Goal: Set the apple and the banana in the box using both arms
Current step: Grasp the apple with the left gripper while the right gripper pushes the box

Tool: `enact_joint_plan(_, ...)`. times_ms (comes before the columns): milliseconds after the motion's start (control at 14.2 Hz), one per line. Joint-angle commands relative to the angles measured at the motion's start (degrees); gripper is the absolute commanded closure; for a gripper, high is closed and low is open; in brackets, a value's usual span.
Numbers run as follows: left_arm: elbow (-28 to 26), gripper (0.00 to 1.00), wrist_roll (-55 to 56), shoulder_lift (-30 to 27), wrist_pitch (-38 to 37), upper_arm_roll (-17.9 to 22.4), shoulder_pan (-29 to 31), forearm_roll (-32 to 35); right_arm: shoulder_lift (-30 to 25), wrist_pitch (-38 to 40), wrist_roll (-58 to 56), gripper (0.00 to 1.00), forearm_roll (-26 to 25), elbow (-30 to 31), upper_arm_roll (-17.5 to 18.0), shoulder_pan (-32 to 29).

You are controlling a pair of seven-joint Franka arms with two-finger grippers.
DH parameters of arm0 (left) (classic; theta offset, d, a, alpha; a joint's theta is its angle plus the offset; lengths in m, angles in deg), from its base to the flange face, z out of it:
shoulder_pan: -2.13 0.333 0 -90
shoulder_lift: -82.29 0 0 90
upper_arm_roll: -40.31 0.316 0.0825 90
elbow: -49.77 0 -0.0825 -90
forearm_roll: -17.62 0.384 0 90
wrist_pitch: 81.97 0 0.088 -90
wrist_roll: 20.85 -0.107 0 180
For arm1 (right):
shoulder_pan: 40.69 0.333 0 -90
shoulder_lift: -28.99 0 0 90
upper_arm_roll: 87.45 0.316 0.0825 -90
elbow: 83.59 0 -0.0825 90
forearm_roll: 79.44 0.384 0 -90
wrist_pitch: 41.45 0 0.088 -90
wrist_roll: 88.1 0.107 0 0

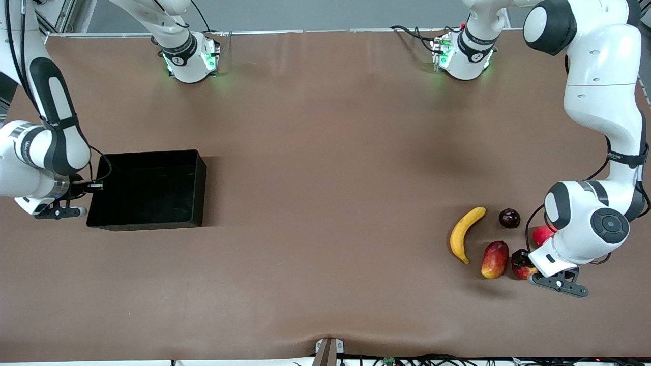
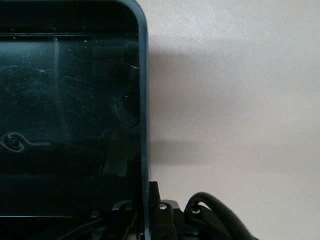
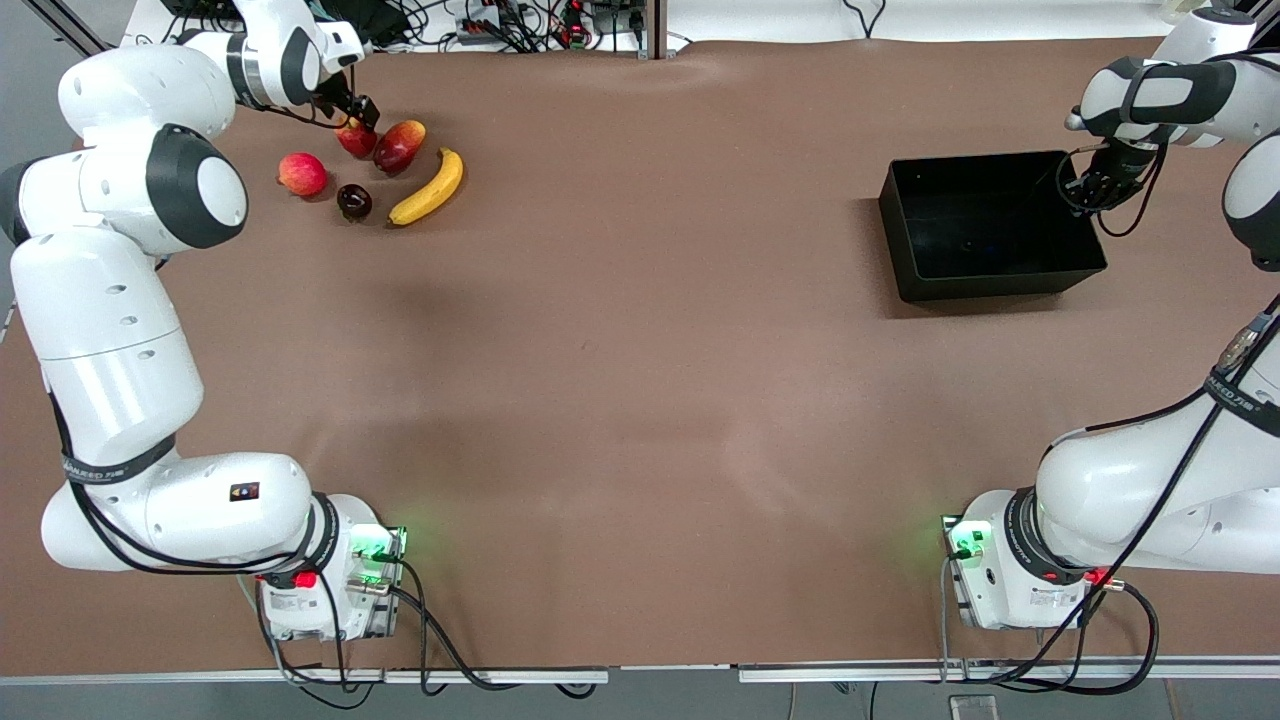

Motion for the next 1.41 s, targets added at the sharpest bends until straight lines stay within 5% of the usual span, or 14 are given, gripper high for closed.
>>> enact_joint_plan(0, 0.4, 0.34, -0.4, 0.5, -0.4, -0.2, 0.2, 1.1, -3.8, 2.4, -1.7, 1.0, 2.3, 0.8, 0.6, -0.3)
enact_joint_plan(212, 0.4, 0.5, -0.4, 0.5, -0.5, -0.2, 0.2, 1.1, -6.0, 11.4, -1.1, 1.0, 8.0, -2.9, 1.2, 0.8)
enact_joint_plan(494, 0.7, 0.96, -0.2, -0.6, -2.3, -0.1, -0.4, 1.2, -9.2, 19.7, -0.5, 1.0, 11.8, -6.3, 1.5, 4.7)
enact_joint_plan(565, 0.7, 1.0, -0.2, -1.3, -2.7, -0.2, -0.5, 1.3, -10.2, 21.1, 1.3, 1.0, 12.3, -6.3, 1.5, 6.6)
enact_joint_plan(918, 1.1, 1.0, 0.5, -6.6, -5.9, -0.7, -1.7, 0.9, -13.3, 24.3, 18.2, 1.0, 13.7, -6.2, 1.5, 19.9)
enact_joint_plan(1341, 0.6, 1.0, 8.6, -14.5, -17.2, -3.3, -2.3, 0.4, -11.6, 18.5, 22.1, 1.0, 20.4, -6.2, 1.5, 31.5)
